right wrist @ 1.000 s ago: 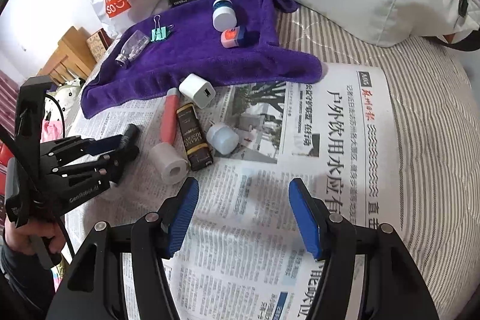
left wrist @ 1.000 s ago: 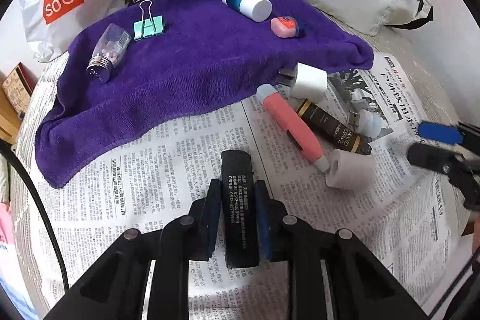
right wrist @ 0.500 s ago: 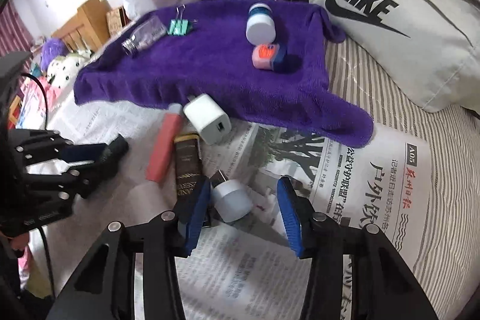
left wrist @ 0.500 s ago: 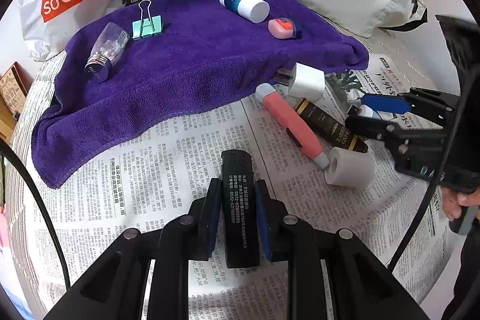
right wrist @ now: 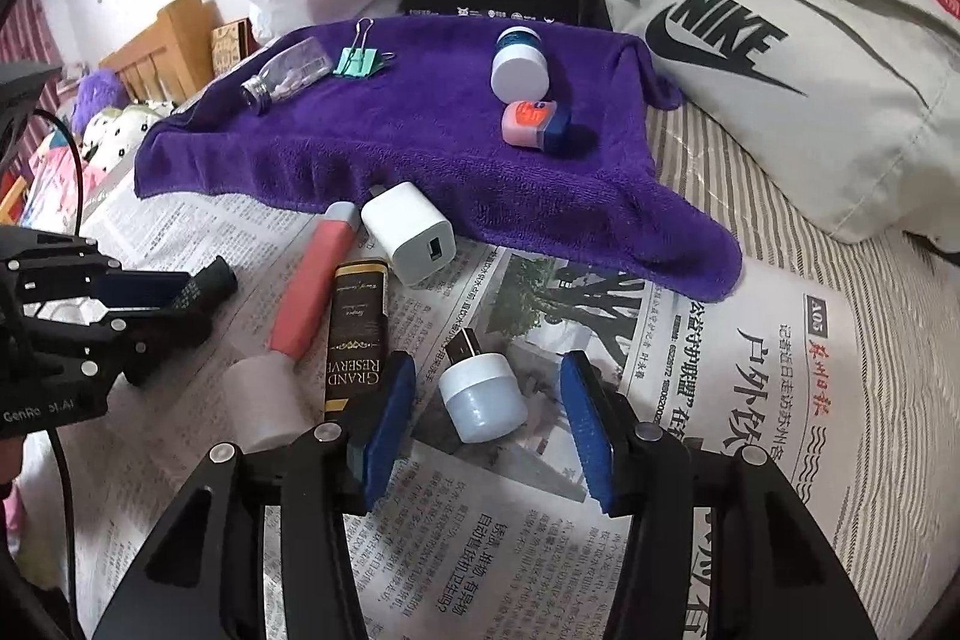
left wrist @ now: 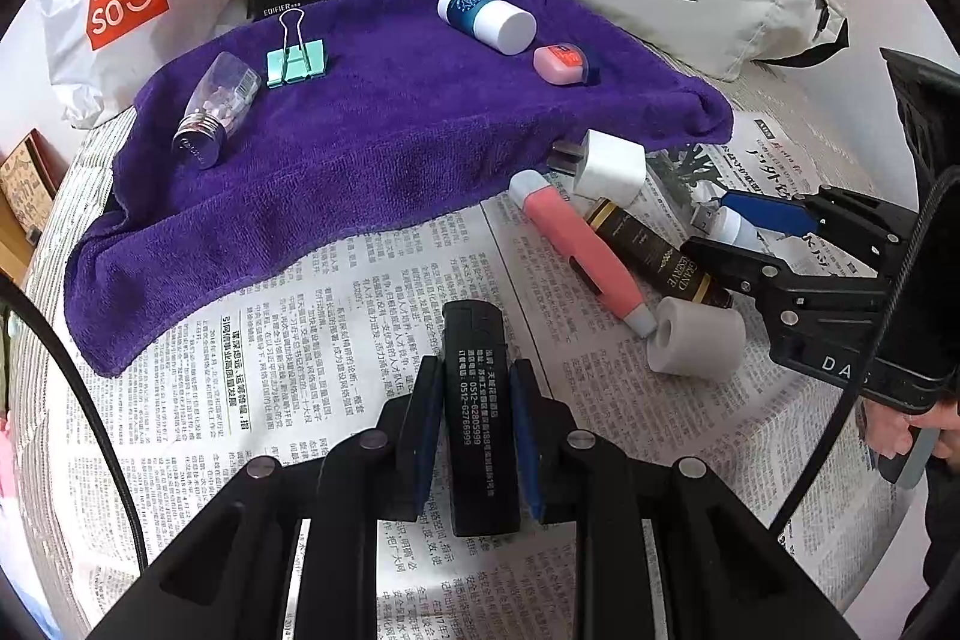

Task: Organize rigid objects
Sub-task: 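Lift the black marker with the left gripper while the right grasps the small white jar, then place the black marker on the towel with the left gripper while the right places the white jar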

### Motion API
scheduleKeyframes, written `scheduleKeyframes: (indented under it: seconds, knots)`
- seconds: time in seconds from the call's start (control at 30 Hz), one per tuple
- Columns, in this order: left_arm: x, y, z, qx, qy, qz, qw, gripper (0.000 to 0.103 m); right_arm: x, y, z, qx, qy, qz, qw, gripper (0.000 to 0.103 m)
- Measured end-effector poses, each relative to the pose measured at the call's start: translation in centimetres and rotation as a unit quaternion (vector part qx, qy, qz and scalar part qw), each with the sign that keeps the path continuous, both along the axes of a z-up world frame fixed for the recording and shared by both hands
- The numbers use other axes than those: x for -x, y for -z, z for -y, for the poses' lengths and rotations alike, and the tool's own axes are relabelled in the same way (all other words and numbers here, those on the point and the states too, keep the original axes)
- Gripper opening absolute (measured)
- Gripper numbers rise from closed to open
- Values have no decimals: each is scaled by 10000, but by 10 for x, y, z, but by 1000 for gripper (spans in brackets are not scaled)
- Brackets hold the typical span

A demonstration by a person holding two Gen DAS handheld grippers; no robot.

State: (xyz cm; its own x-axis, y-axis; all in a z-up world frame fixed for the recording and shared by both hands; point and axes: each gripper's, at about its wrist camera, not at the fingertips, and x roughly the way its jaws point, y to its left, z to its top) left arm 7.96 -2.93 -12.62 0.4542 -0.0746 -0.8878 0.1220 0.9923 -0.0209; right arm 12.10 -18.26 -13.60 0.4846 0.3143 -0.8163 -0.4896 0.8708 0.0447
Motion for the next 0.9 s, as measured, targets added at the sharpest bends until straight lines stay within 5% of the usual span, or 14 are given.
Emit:
scheduleKeyframes:
  seconds: [0.23, 0.37, 0.9]
  knots:
    - [2, 0, -2, 89, 12, 55, 9999, 22, 1, -2, -3, 101, -92, -105, 9999, 45]
    - [2, -1, -1, 80, 6, 65, 9999, 21, 2, -3, 3, 59, -102, -160, 9998, 28]
    - [-6, -21, -46, 687, -303, 71, 9972, 21, 6, -23, 17, -460, 62, -551, 9974, 28]
